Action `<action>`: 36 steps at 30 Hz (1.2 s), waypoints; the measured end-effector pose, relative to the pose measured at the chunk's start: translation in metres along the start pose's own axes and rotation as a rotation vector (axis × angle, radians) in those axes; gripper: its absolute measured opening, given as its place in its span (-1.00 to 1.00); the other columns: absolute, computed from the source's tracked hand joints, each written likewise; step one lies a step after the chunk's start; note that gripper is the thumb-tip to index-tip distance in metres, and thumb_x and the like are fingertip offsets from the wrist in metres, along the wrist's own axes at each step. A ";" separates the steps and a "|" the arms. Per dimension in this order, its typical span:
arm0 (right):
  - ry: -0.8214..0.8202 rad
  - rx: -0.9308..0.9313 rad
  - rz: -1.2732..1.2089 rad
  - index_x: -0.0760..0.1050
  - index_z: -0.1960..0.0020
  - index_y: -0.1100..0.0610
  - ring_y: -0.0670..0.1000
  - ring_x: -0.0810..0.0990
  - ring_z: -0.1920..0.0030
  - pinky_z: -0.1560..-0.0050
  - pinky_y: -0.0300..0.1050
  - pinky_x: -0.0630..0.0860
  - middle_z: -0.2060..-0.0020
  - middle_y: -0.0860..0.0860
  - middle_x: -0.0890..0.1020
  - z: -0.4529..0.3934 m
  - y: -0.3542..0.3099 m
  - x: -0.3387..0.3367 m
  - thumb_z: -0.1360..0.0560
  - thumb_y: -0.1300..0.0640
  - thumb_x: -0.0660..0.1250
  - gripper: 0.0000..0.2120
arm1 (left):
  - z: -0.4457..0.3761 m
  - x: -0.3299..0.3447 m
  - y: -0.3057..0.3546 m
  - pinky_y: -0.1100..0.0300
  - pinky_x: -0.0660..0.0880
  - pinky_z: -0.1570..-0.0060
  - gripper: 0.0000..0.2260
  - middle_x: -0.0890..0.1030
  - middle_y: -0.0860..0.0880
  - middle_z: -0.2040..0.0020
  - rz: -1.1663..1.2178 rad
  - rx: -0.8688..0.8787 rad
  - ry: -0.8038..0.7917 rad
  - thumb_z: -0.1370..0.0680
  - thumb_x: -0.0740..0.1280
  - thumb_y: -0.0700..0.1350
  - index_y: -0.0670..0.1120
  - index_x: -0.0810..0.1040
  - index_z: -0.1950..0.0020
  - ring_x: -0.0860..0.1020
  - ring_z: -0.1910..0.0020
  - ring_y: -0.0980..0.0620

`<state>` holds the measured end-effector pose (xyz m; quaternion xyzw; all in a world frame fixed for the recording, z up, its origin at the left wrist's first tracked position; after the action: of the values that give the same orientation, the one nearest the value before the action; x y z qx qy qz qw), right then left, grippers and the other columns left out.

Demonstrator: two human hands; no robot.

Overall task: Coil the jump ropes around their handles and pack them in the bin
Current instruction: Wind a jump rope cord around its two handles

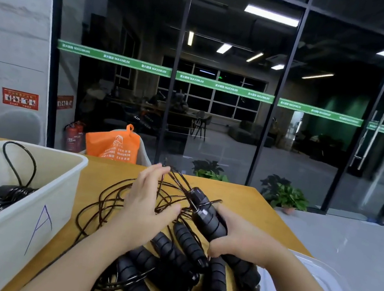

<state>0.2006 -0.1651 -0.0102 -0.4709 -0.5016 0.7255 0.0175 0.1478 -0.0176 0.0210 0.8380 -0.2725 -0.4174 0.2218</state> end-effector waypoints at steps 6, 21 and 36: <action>0.106 -0.064 0.104 0.33 -0.01 -0.08 -0.23 0.47 0.33 0.28 -0.27 0.41 0.24 -0.13 0.50 0.005 -0.005 0.001 -0.32 0.22 0.40 -0.61 | -0.014 0.011 0.040 0.04 -0.23 -0.43 -0.46 0.21 0.19 -0.44 -0.579 0.316 -0.153 -0.60 0.20 -0.05 0.27 0.06 -0.49 0.03 -0.48 0.16; 0.506 -0.342 0.048 0.24 -0.43 -0.17 -0.37 0.11 -0.41 -0.34 -0.40 0.03 -0.38 -0.35 0.24 0.022 -0.027 -0.045 -0.59 -0.09 0.08 -0.59 | -0.055 -0.022 0.066 0.31 0.25 0.25 -0.83 0.46 0.05 0.13 -0.756 0.315 -0.348 -0.63 0.11 0.07 -0.01 0.34 0.04 0.37 0.23 0.18; 0.476 0.104 0.427 0.46 -0.13 -0.05 -0.06 0.46 -0.20 -0.31 -0.06 0.35 -0.13 -0.10 0.51 0.012 0.027 -0.046 -0.49 0.09 0.33 -0.78 | -0.064 -0.084 0.067 0.23 0.33 0.36 -0.82 0.48 -0.01 0.26 -0.473 0.169 -0.150 -0.64 0.12 0.01 0.01 0.34 0.14 0.43 0.34 0.05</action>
<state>0.2297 -0.2099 0.0004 -0.7205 -0.3355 0.6069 0.0058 0.1404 -0.0051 0.1449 0.8607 -0.1186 -0.4944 0.0265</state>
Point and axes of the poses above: each hand's wrist, its own z-axis away from the middle knuckle, its own x-axis out of the palm, y = z × x, the point moved 10 cm from there along -z, towards the middle knuckle
